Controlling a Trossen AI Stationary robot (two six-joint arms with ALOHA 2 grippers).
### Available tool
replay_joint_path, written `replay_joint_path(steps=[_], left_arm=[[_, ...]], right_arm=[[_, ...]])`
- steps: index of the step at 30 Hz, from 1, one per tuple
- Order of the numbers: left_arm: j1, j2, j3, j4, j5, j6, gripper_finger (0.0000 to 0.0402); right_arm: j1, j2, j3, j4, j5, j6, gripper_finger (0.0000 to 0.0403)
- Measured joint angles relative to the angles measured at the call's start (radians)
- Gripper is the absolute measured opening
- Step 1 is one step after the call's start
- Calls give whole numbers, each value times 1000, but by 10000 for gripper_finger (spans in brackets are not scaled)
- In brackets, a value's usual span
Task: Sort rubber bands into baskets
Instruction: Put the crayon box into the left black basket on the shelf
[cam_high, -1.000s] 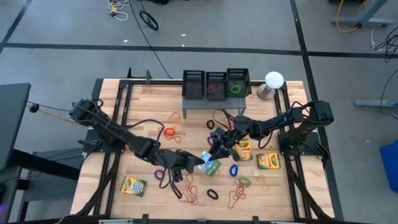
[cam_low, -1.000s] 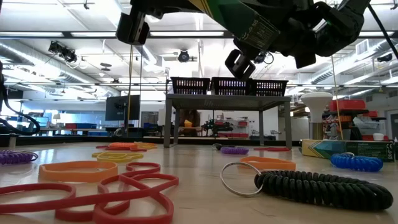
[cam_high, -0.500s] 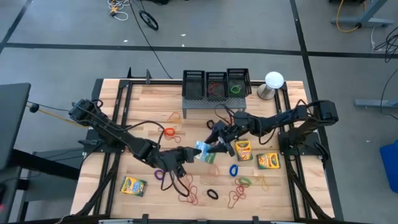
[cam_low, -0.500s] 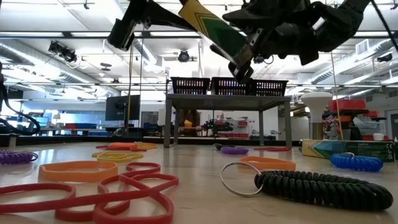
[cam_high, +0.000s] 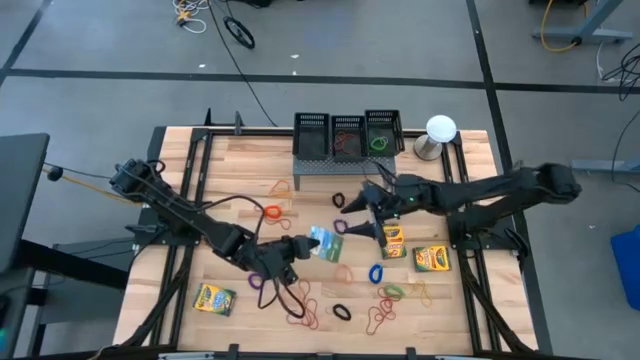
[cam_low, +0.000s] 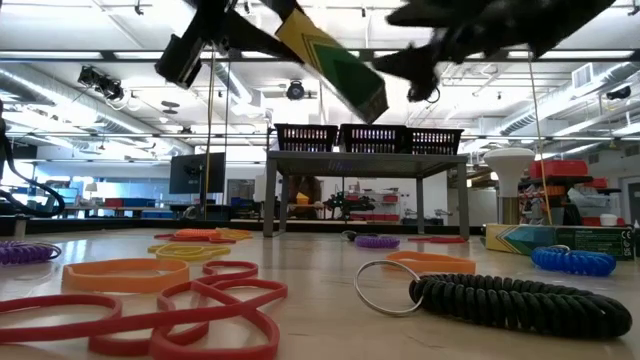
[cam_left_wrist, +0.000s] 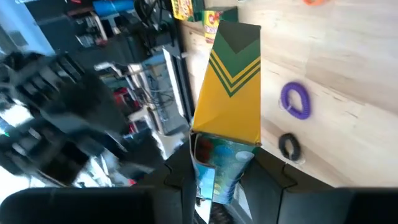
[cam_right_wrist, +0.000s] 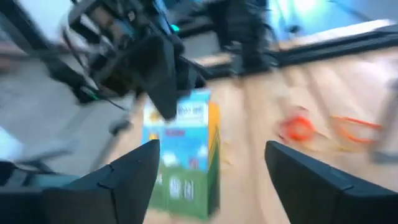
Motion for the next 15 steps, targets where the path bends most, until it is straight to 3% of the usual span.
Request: replay_joint_path(steps=[5,8,12,15], left_arm=[[41,0,0,-100,-47,-103,108],[76,0,42,-251,-48,-227,103],[129,0,164,-522,126,-518,100],[175,0,263,-664,289,-698,99]], right_arm=[[143,-114,0,-267,384,-26,203],[217,-120,0,-340,521,9,132],[283,-106,0,-356,622,36,47],[315,-93,0,-347,682,36,9]])
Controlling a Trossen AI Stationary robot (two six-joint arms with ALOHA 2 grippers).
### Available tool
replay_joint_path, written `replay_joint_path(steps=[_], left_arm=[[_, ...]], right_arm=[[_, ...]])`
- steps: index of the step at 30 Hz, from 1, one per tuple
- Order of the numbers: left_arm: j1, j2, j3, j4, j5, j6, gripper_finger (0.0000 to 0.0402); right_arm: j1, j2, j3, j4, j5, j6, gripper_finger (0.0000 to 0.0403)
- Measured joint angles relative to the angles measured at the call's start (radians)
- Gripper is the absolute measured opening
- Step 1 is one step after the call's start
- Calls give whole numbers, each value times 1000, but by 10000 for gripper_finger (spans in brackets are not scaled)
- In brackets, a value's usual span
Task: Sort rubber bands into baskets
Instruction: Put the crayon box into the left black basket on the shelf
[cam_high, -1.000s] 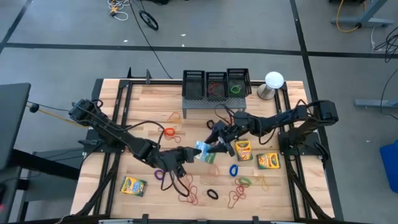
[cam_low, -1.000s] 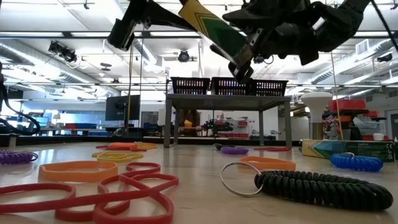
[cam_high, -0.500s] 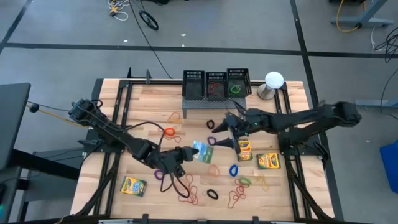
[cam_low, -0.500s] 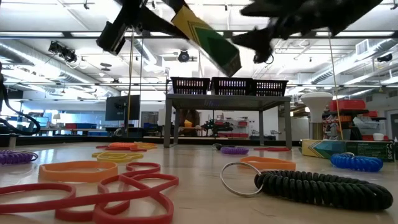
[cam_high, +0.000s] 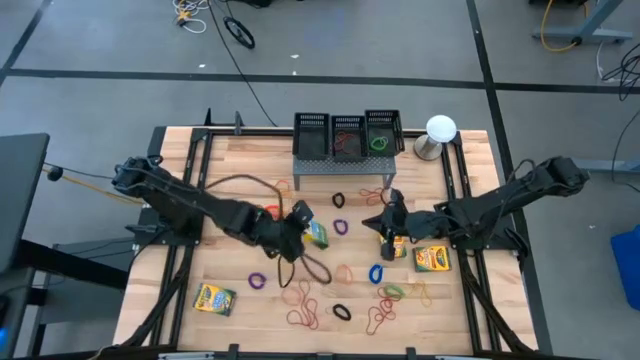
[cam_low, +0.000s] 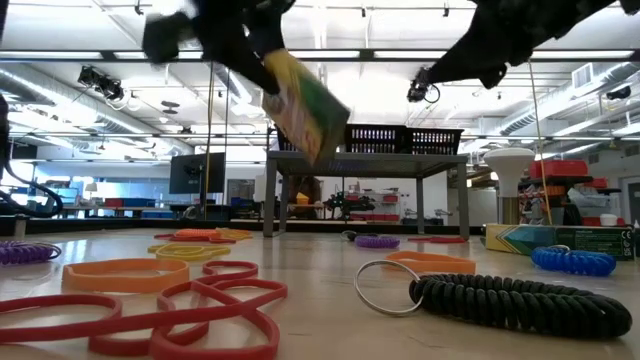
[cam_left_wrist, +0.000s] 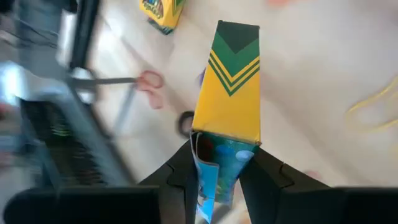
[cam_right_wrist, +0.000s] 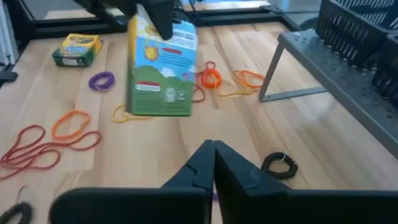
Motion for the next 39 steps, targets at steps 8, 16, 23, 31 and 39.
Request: replay_joint_path(steps=[8,16,23,31,39], left_arm=[[146,9,157,-239,340,-480,99],[247,96,167,-375,404,-754,98],[258,310,318,-670,402,-778,98],[245,485,455,-841,404,-792,98],[243,496,473,-843,399,-813,115]], right_arm=[[34,12,0,8,60,4,30],[31,69,0,62,60,-15,14],[31,117,0,89,57,-15,10],[34,139,0,98,57,-8,9],[43,139,0,102,57,-15,9]])
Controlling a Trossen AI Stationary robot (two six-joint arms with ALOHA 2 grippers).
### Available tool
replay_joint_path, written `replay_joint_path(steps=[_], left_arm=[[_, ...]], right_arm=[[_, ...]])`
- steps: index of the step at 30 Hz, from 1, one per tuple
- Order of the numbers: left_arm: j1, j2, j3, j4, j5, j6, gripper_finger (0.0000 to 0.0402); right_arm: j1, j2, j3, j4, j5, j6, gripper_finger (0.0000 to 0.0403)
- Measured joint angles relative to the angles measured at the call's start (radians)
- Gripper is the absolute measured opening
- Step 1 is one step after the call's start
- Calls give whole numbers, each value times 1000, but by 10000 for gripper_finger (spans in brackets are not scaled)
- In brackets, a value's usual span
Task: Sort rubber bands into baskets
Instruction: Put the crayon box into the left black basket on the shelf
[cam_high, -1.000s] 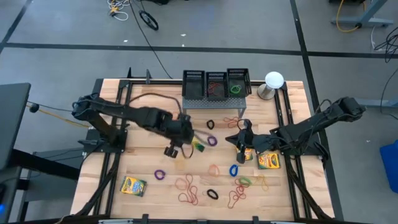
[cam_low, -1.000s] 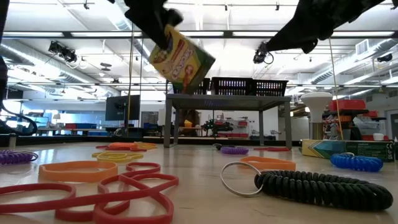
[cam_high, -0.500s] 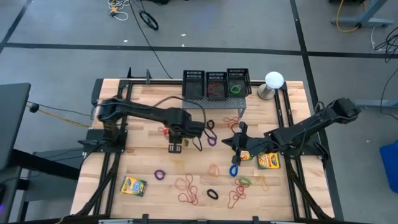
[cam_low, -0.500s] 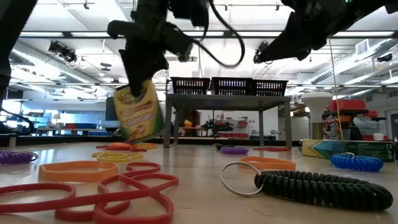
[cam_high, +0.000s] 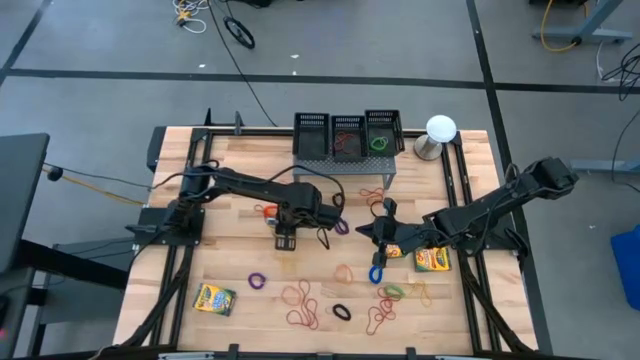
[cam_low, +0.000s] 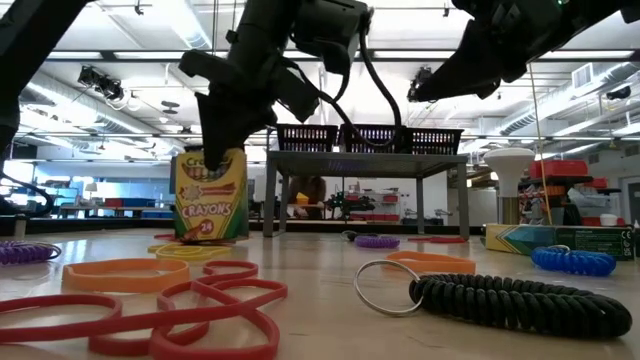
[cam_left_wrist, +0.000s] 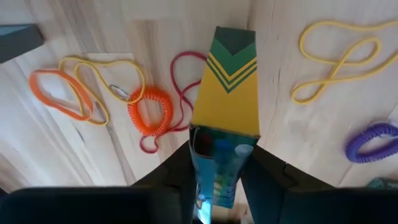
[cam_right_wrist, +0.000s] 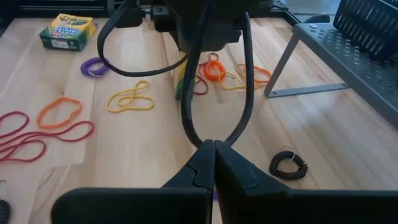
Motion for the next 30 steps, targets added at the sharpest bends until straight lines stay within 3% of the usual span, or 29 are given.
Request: replay_joint_path(steps=[7,17,24,30], left_arm=[[-17,-6,2,-10,-19,-7,176],[-50,-41,2,-49,-143,8,256],[-75,-189,-32,103,-159,23,264],[-90,-418,-208,268,-164,43,264]], right_arm=[[0,0,0,3,0,-10,9],[0,0,0,0,0,-18,9],[1,0,0,-1,0,-19,9],[2,0,0,-5,0,-19,9]])
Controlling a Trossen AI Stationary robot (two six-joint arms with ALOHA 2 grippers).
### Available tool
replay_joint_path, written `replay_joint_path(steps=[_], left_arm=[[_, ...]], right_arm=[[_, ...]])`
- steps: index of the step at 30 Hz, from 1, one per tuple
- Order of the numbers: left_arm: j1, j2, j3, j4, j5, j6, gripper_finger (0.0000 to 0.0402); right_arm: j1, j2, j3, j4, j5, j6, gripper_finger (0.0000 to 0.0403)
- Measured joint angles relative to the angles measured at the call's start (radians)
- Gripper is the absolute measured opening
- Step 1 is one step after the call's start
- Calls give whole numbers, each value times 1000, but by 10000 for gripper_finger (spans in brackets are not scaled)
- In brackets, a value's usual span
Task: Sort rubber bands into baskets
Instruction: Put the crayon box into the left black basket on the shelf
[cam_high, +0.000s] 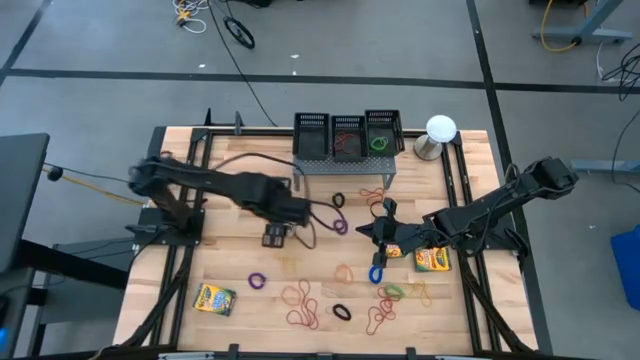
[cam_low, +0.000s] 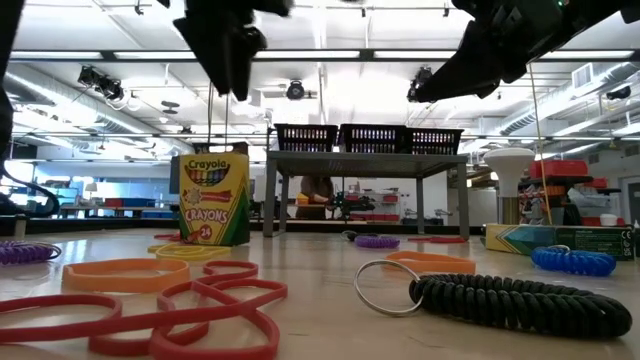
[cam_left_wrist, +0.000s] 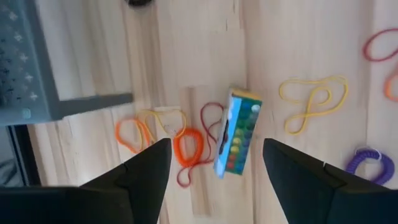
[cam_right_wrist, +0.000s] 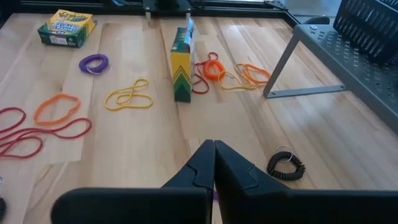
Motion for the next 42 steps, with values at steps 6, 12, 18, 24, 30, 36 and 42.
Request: replay_joint_path(steps=[6,12,18,24,30,36,42], left_arm=[[-14,-173,-252,222,4,81,265],[-14,-174,-350,330,37,140,273],[3,-129,-353,372,46,186,276],[9,-76,-353,378,54,187,261],[17,-41,-353,362,51,176,224],[21,-37,-353,357,45,164,183],[24,-36,-353,357,44,157,156]], right_arm=[[0,0,0,2,0,0,9],[0,0,0,7,0,-4,9],[0,0,0,11,-7,-14,9],[-1,0,0,14,-8,-45,9],[-2,0,0,18,-9,-86,9],[-3,0,0,22,-9,-86,9],[-8,0,-31,86,-5,-105,9]])
